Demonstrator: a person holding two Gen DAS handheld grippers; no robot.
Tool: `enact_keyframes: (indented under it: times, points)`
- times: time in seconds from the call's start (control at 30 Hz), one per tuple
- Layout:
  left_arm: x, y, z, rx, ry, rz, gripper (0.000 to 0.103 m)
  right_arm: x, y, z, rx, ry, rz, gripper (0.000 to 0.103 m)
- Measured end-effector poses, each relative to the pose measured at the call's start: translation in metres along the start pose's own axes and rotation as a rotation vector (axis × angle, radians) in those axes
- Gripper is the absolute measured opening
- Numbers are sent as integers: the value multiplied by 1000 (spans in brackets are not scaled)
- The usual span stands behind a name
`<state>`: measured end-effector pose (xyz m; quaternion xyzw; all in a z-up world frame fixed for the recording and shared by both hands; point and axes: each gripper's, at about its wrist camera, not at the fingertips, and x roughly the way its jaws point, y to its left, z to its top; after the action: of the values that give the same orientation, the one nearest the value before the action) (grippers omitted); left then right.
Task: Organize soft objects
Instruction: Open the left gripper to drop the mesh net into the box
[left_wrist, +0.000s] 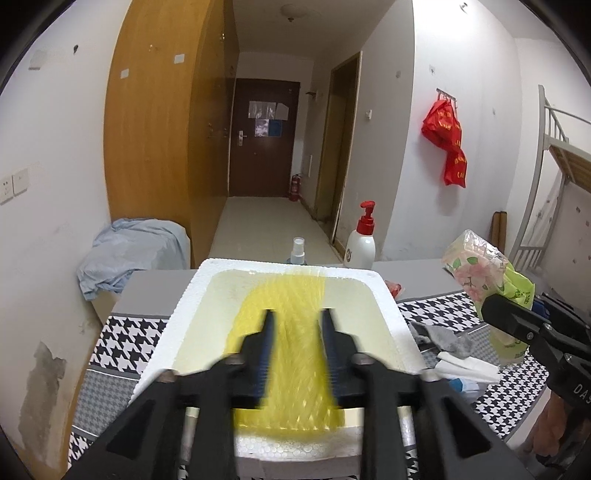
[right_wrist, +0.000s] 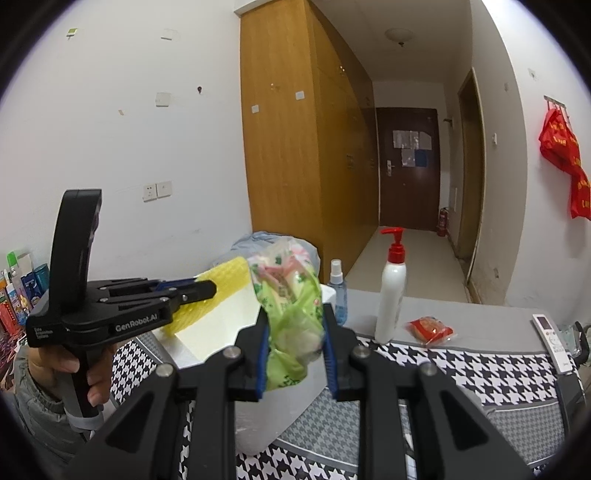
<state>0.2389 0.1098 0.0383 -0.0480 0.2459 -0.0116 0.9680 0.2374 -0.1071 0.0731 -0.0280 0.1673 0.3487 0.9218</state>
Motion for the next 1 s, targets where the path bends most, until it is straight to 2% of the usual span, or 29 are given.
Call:
enact_keyframes:
  times: [0.07, 0.1, 0.17, 0.3, 0.4, 0.6, 0.83, 1.0]
  points:
    - [-2, 3, 1, -11, -17, -3, 67, 0, 0, 0, 1, -2, 3, 28]
    - [-4, 3, 1, -13, -23, -1, 73, 0, 0, 0, 1, -1, 1, 28]
    - [-6, 2, 1, -6, -33, -2, 77, 1, -1, 0, 2, 0, 2, 28]
    - [-14, 3, 0, -21, -73, -28, 95, 1, -1, 0, 3, 1, 1, 28]
    - [-24, 6, 0, -43, -121, 0, 102, 2, -1, 0, -1, 0, 0, 28]
    - [-41, 12, -4, -25, -187, 83, 102, 6, 5, 3, -9, 4, 3, 28]
    - [-55, 31, -9, -63, -174, 112, 102, 13, 22, 6, -37, 7, 16, 28]
    - [-65, 43, -16, -79, -181, 168, 102, 20, 30, 11, -41, 10, 31, 28]
